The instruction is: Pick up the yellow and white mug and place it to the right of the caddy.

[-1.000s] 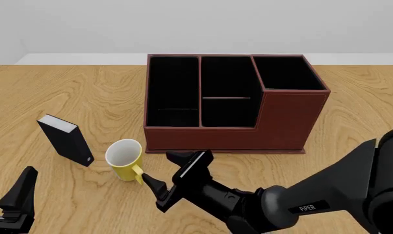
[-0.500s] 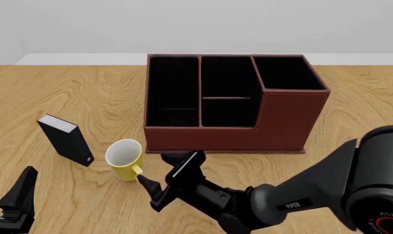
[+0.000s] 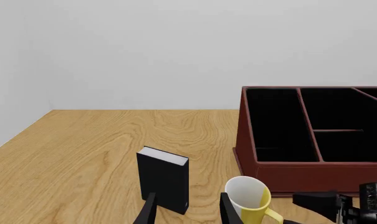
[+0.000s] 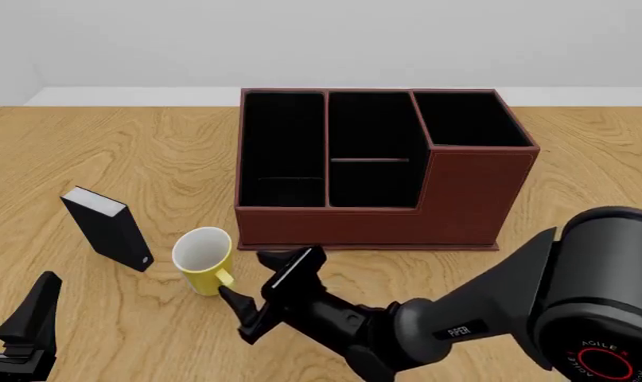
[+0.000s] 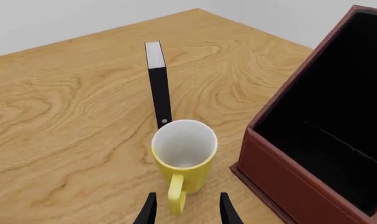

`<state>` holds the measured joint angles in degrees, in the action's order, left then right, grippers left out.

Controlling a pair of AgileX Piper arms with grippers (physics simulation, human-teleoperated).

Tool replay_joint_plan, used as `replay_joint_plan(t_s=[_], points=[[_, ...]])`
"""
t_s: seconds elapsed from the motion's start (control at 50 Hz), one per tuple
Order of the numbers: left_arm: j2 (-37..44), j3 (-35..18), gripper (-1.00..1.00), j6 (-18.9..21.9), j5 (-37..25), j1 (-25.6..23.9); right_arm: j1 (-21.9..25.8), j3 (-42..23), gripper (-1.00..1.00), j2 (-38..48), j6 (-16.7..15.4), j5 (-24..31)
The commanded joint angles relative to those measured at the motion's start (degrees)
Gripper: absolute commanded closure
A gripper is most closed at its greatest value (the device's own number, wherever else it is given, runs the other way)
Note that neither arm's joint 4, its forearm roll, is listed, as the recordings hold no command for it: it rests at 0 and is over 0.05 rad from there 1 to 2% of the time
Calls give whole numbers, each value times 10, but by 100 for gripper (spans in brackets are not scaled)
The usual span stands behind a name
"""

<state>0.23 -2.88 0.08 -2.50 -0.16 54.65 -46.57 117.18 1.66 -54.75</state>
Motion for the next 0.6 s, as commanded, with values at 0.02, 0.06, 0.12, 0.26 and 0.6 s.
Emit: replay_joint_plan(t_s=[0.02, 0.06, 0.12, 0.26, 0.6], points=[[0, 0, -100, 0, 0, 0, 2, -18, -100, 14, -1, 8], [0, 0, -100, 0, 0, 0, 3, -21, -100, 16, -1, 10], [0, 0, -100, 0, 0, 0, 4, -25, -100, 20, 0, 11], [0, 0, -100, 0, 0, 0, 8, -32, -100, 27, 2, 14], [0, 0, -100, 0, 0, 0, 4, -36, -100, 37, 4, 13]])
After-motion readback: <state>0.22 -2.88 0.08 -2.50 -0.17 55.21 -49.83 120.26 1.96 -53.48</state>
